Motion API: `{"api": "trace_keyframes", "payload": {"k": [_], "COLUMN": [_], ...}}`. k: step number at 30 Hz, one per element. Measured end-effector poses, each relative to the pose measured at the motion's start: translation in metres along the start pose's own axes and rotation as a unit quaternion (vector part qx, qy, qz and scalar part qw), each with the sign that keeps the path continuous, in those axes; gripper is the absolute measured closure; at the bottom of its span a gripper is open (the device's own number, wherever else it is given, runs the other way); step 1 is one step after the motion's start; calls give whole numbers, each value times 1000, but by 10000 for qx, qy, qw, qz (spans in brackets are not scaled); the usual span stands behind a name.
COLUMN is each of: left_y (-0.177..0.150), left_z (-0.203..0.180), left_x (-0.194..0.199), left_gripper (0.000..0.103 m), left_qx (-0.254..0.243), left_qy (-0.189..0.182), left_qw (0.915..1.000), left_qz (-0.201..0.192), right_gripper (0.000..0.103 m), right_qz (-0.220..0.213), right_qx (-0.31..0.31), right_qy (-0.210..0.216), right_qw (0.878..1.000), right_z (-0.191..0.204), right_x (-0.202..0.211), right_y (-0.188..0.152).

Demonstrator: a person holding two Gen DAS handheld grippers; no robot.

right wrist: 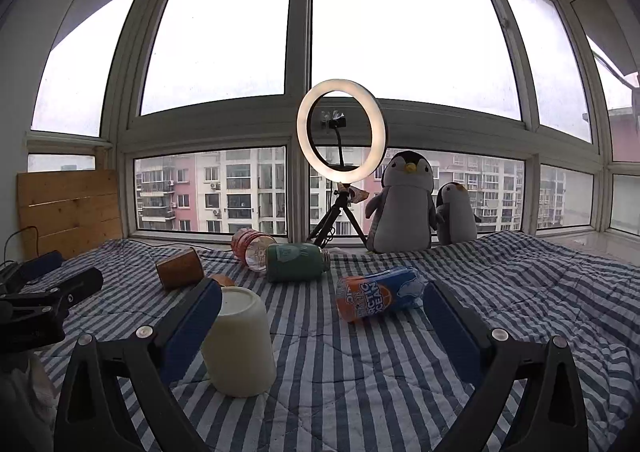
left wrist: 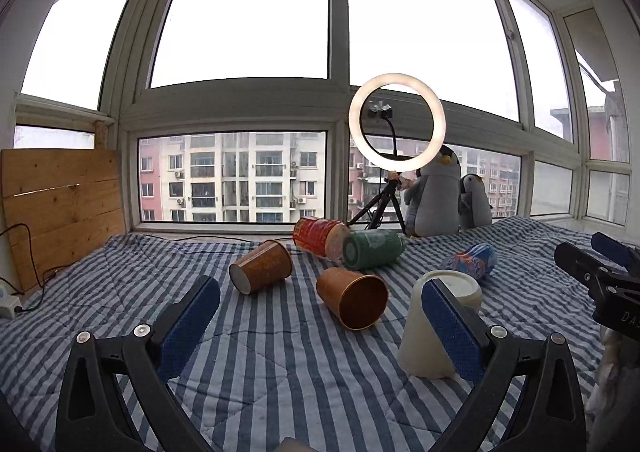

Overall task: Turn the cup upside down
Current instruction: 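Open the left gripper and withdraw it from the white cup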

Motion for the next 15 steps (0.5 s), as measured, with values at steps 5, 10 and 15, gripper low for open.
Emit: {"api": "trace_keyframes", "payload": {"k": [5, 10, 15], "left_y": [-1, -1, -3], "left_z": [-6, -4, 4], "left_x": [8, 11, 5], "left_gripper": [1, 1, 1], "left_qx": [-205, -169, 40], "left_qy": [146, 198, 195], "left_qw": [9995, 9994, 9998], "left_qz": [-195, -212, -65], "right_gripper": [3, 3, 3], "right_qz": [-91, -106, -143], "right_qx": [-95, -60, -77], "right_qy": [-61, -98, -121], "right_qw": [9999, 9999, 9998], "right_z": [-6, -4, -5], "right_x": [4, 5, 7], "right_y": [-2, -5, -7]}}
Point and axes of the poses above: each gripper's, at about its wrist camera, not at the fingertips, and x roughly against the way its jaws point, z to its left, y to its top, the point moved 6 cm from there along -x, roughly the way its jaws point, and after that the axes turned 9 degrees about x, right-handed, at the moved point
